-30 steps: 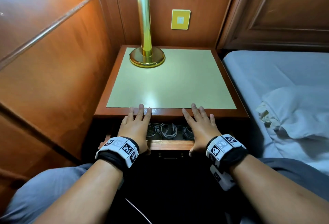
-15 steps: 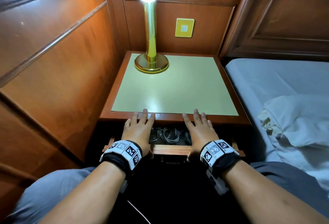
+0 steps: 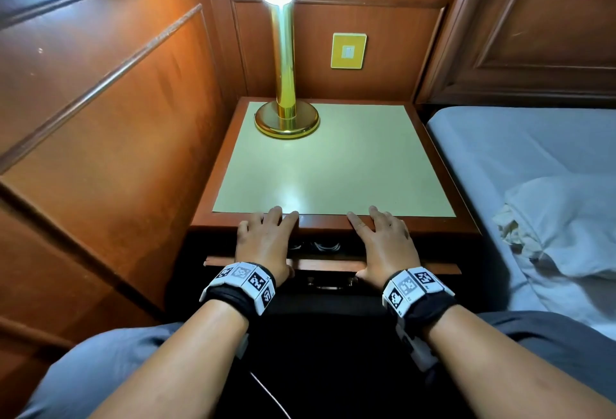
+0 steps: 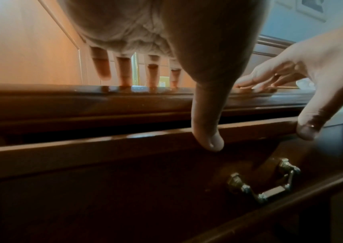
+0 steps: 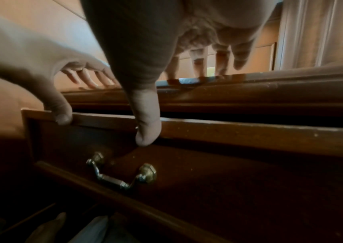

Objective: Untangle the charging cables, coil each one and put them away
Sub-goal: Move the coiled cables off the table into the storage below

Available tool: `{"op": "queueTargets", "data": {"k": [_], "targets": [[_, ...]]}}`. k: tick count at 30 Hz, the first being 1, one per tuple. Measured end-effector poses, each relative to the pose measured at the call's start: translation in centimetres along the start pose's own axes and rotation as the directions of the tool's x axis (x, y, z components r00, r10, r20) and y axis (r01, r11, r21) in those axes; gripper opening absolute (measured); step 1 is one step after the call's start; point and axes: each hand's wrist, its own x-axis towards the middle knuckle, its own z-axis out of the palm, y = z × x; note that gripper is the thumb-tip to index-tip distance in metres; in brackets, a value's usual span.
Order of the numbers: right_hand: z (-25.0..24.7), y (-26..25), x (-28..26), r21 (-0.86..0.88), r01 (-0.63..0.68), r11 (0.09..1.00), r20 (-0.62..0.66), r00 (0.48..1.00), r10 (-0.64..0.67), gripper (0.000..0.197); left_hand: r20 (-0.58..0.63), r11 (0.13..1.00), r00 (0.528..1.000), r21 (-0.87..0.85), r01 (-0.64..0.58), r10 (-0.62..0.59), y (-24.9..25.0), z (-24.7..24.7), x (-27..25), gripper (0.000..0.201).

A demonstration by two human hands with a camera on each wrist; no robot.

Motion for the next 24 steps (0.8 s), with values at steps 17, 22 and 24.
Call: {"op": "queueTargets", "data": {"k": [17, 22, 24], "targets": [[2.3, -0.8, 3.6, -0.040, -0.103, 0.994, -0.251, 0.964, 0.090, 0.102, -0.024, 0.997, 0.997, 0.034, -0.073, 0.074, 0.9, 1.0, 5.1, 0.083], [2.3, -0.7, 3.4, 0.000, -0.094, 0.996, -0.211, 0.973, 0.092, 0.102, -0.015, 0.996, 0.996, 0.002, -0.084, 0.084, 0.5, 1.0, 5.1, 0.090], [2.3, -0.6, 2.9, 0.026, -0.090, 0.996, -0.218, 0.971, 0.093, 0.101, -0.010, 0.994, 0.994, -0.033, -0.107, 0.107, 0.0, 1.0, 5.0, 0.089]]}}
